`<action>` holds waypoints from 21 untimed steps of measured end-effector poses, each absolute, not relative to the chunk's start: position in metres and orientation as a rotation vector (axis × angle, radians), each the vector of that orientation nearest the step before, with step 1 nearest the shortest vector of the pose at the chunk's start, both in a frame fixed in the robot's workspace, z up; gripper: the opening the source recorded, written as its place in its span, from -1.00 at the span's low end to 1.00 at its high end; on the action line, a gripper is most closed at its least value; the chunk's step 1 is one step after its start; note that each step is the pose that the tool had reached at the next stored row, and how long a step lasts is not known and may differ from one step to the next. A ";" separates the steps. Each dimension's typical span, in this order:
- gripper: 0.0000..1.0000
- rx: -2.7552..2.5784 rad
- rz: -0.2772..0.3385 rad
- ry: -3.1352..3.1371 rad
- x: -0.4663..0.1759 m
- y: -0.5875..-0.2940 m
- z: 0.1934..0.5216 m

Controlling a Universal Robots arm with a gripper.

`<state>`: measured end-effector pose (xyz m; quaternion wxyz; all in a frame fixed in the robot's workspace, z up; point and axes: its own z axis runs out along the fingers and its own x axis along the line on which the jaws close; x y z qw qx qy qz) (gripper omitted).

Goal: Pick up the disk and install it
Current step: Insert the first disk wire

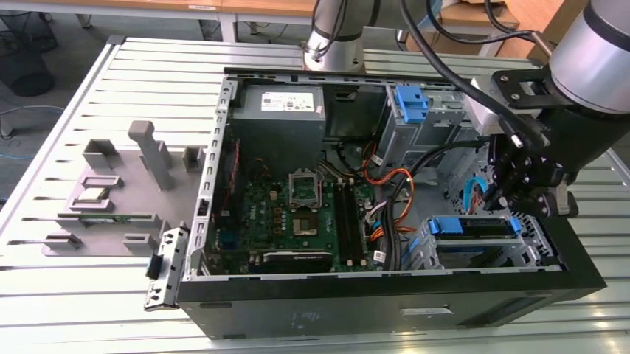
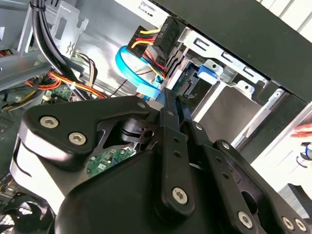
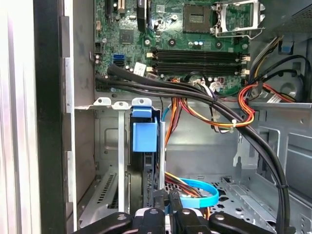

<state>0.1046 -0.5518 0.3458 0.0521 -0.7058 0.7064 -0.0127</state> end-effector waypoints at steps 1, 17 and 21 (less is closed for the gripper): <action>-0.68 -2.146 -0.042 2.146 0.103 -0.552 0.345; -0.68 -2.130 -0.087 2.115 0.091 -0.564 0.341; -0.68 -2.127 -0.103 2.100 0.087 -0.565 0.338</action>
